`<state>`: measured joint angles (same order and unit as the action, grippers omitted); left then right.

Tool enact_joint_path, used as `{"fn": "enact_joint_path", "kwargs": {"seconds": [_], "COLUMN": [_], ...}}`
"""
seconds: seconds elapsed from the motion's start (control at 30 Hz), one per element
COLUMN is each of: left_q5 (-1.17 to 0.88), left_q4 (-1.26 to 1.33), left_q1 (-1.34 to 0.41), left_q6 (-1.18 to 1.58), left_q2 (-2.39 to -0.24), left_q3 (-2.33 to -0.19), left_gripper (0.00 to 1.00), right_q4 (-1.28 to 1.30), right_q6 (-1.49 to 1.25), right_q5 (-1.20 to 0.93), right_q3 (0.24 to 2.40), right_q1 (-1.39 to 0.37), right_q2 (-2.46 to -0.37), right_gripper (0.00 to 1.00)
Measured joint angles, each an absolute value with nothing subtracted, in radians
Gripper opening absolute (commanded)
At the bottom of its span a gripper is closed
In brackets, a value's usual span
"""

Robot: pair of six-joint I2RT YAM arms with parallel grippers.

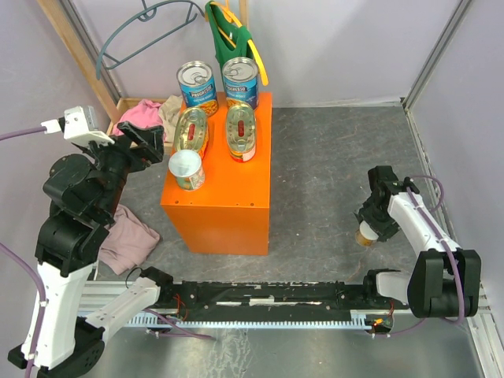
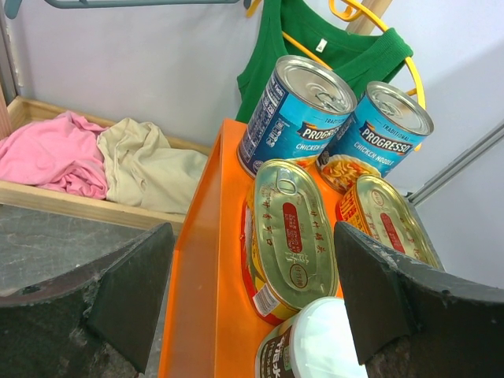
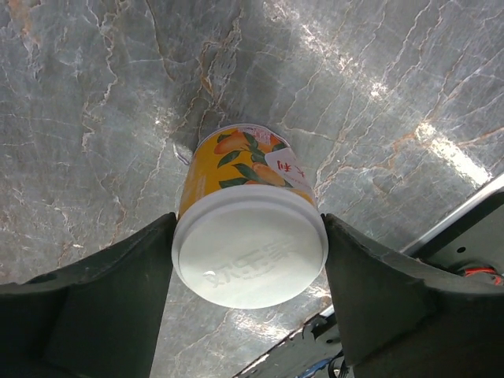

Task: Place and organize the canned foods onto the counter

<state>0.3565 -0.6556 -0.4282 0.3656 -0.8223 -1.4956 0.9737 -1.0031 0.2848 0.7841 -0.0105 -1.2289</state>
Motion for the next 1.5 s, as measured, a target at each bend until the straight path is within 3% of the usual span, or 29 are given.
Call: {"fn": "enact_joint_path", "kwargs": {"seconds": [0.07, 0.17, 0.23, 0.5, 0.97, 1.23, 1.5], "left_q5": [0.357, 0.358, 0.36, 0.364, 0.362, 0.353, 0.324], "left_q4": [-0.656, -0.656, -0.656, -0.655, -0.651, -0.648, -0.648], "left_q1": [-0.429, -0.435, -0.439, -0.45, -0.451, -0.451, -0.451], "left_q6": [0.366, 0.365, 0.365, 0.365, 0.365, 0.366, 0.369], "left_q2": [-0.824, -0.825, -0.826, -0.831, -0.831, -0.831, -0.834], "left_q3": [-1.496, -1.496, -1.496, -1.496, -1.496, -1.495, -1.495], "left_gripper": [0.89, 0.89, 0.89, 0.89, 0.89, 0.89, 0.89], "right_q4": [0.963, 0.956, 0.948, 0.934, 1.023, 1.124, 1.251], "right_q6": [-1.002, -1.0, -0.994, -0.937, -0.841, -0.783, -0.682], "right_q5": [0.291, 0.294, 0.292, 0.276, 0.324, 0.371, 0.472], "right_q3": [0.778, 0.774, 0.774, 0.776, 1.129, 1.507, 1.926], "right_q1": [-0.01, -0.01, -0.01, -0.014, -0.255, -0.464, -0.79], "right_q2": [-1.229, -1.228, -1.226, -1.221, -1.156, -1.198, -1.365], "right_gripper": [0.67, 0.37, 0.22, 0.03, 0.01, 0.01, 0.01]}}
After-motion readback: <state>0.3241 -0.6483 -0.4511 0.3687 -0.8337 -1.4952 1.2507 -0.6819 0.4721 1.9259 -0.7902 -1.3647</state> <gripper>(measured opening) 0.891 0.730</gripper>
